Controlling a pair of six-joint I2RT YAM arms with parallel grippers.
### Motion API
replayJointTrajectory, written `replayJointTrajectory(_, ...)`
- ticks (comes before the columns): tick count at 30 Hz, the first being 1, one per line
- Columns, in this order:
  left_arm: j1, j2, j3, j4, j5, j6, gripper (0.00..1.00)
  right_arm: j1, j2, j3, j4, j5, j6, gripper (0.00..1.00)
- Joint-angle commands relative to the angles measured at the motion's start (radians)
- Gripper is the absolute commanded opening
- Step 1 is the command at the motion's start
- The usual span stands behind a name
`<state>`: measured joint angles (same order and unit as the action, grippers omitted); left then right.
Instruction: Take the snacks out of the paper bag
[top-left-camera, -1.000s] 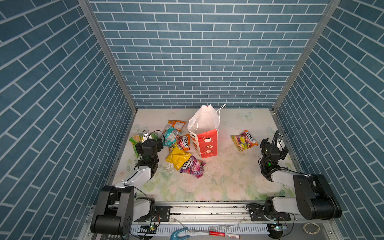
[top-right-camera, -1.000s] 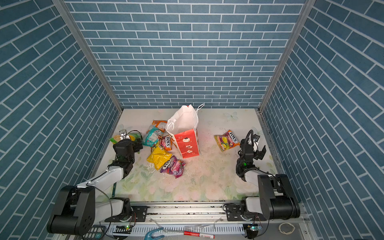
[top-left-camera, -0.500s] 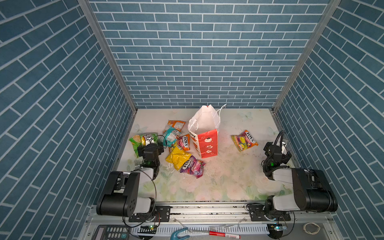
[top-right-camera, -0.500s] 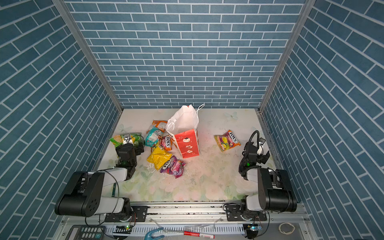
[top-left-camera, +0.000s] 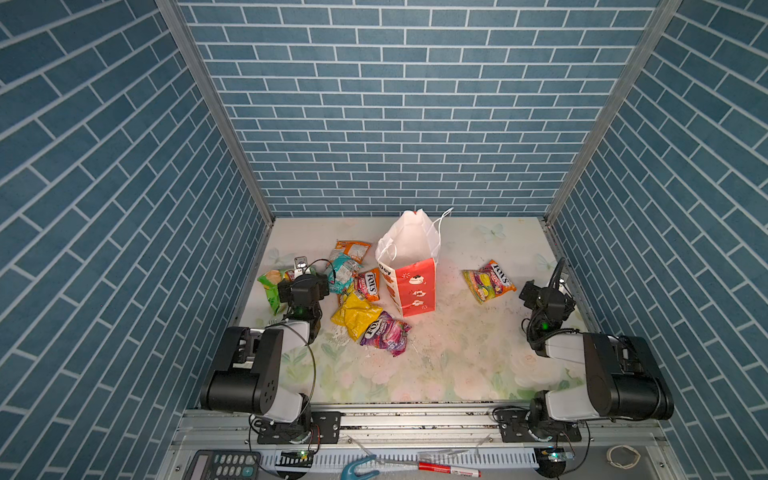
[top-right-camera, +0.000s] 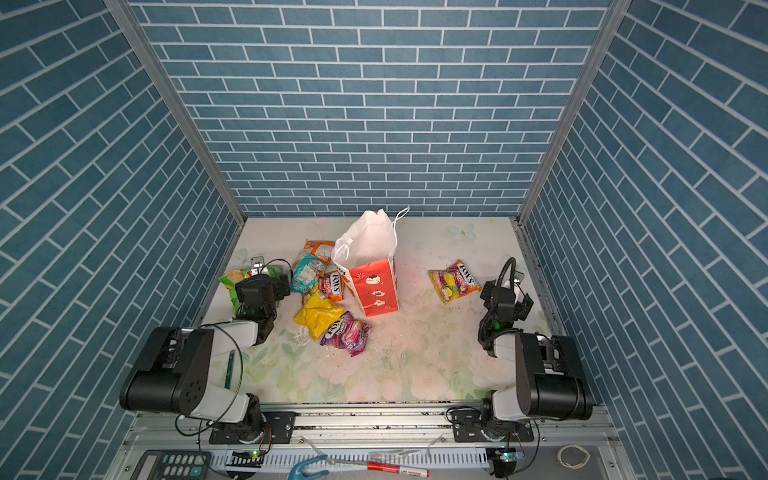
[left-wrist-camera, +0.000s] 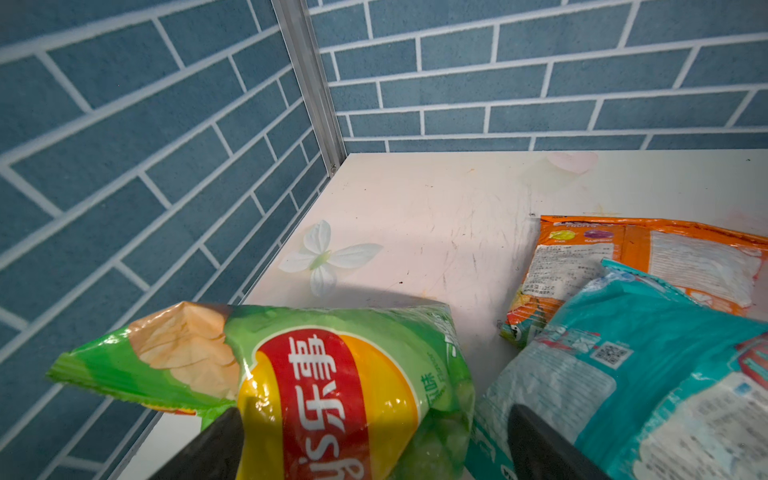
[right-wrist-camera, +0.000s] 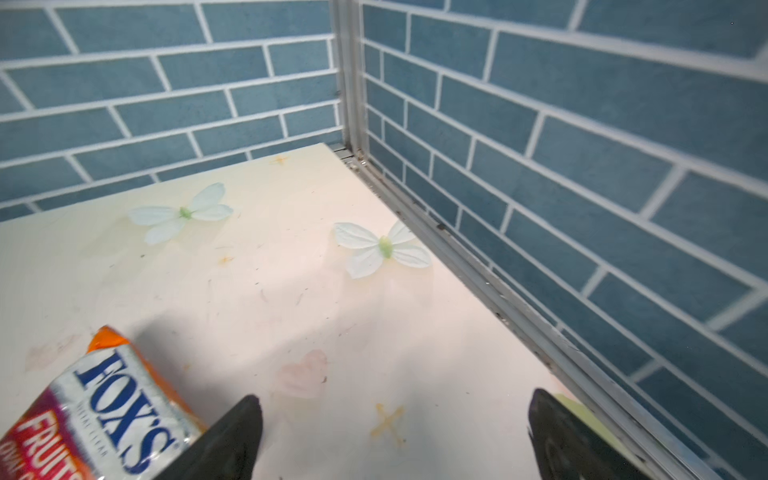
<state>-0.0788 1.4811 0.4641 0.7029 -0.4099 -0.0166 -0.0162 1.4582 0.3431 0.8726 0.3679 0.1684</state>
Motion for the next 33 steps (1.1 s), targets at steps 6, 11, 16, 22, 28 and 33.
replayJointTrajectory(6, 0.004, 0.006, 0.012, -0.033, 0.008, 0.012, 1.0, -0.003, 0.083, 0.028, 0.038, -0.165, -0.08, 0.99)
replayJointTrajectory(11, 0.003, 0.009, 0.02, -0.045, 0.007, 0.012, 1.0, -0.002, 0.083, 0.022, 0.052, -0.141, -0.079, 0.99)
replayJointTrajectory(16, 0.002, 0.01, 0.022, -0.046, 0.006, 0.014, 1.0, -0.001, 0.085, 0.024, 0.049, -0.153, -0.083, 0.99)
replayJointTrajectory(22, 0.002, 0.011, 0.023, -0.048, 0.005, 0.014, 1.0, -0.002, 0.083, 0.024, 0.046, -0.153, -0.083, 0.99)
replayJointTrajectory(28, 0.023, 0.009, 0.013, -0.034, 0.123, 0.027, 1.0, -0.002, 0.085, 0.026, 0.046, -0.154, -0.083, 0.99)
replayJointTrajectory(33, 0.056, 0.032, -0.062, 0.116, 0.291, 0.051, 1.0, -0.002, 0.086, 0.028, 0.038, -0.159, -0.082, 0.99)
